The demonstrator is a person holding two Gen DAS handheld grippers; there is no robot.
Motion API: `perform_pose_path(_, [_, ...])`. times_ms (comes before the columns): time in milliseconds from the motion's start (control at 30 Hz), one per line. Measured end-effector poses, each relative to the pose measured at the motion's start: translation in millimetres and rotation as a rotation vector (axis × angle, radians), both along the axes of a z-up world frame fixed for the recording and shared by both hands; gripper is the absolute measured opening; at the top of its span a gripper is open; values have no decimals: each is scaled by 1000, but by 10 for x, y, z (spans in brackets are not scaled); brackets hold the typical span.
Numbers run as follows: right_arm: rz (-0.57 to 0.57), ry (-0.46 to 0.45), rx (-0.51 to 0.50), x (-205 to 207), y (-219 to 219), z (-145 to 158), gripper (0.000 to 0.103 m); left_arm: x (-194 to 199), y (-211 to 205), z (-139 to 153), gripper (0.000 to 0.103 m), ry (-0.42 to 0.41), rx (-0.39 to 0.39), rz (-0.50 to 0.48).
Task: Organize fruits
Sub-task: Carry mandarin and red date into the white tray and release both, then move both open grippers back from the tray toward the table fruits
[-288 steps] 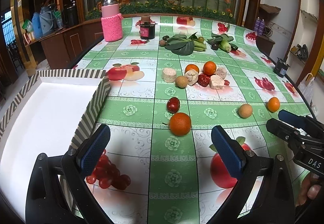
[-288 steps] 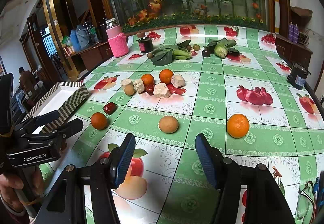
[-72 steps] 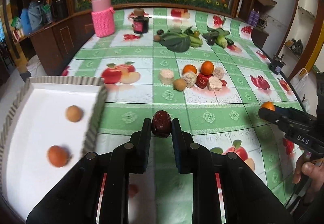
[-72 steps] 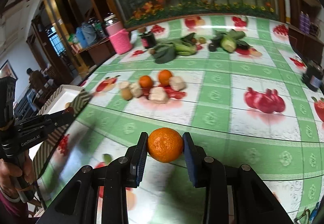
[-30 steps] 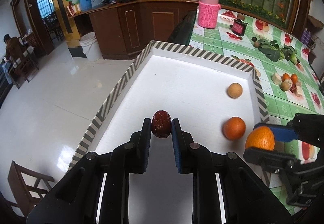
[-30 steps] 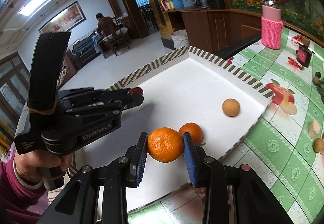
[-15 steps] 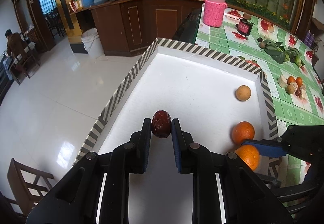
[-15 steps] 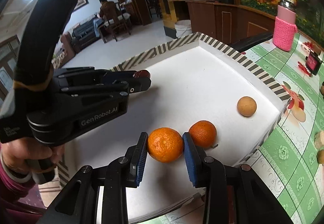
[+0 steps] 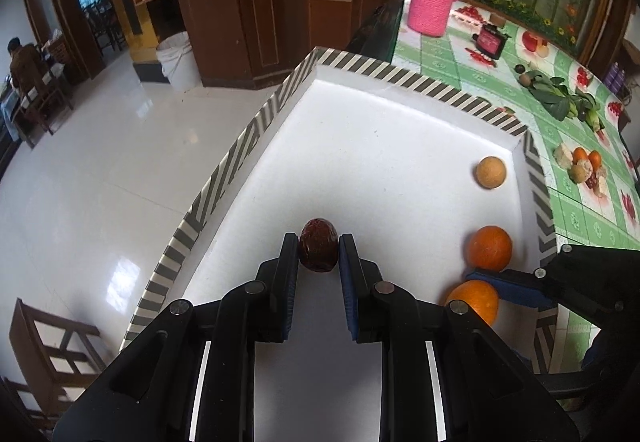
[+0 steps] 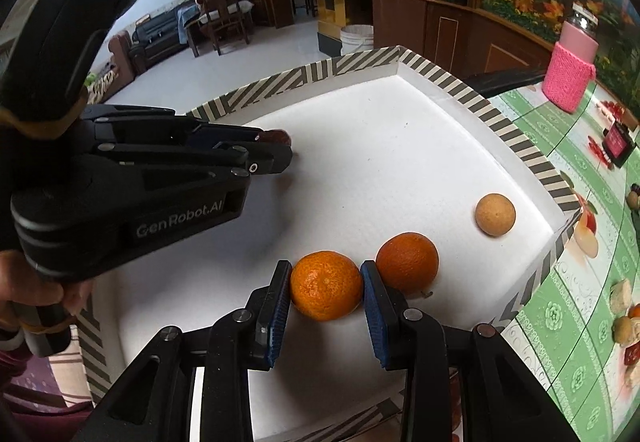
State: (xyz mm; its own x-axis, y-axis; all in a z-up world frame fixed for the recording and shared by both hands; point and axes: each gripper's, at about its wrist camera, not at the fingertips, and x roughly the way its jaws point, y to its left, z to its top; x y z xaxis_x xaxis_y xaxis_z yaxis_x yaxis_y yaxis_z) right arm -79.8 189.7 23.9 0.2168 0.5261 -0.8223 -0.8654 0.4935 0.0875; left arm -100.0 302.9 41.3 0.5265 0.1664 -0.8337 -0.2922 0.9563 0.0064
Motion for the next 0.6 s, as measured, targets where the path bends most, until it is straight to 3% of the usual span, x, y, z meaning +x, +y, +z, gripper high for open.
perform_pose_path(33, [2,-1,2,-7,-14,8,34,2,3,-10,21,5,-1,1])
perform_pose_path(100, [-1,7,19,-3,-50,39,34,2,4,-23,39,14,3,7])
perform_pose_path(133, [-3,17,35,0,-79,62,34,-6,9,-29,60,15,4,9])
perform_pose_path(167, [-6,26,50,5,-110,86,35,-14,13,-20,67,11,2,11])
perform_pose_path(600, [-134,7,166,26,-822,380,35,-205,-144,253,67,-102,50,45])
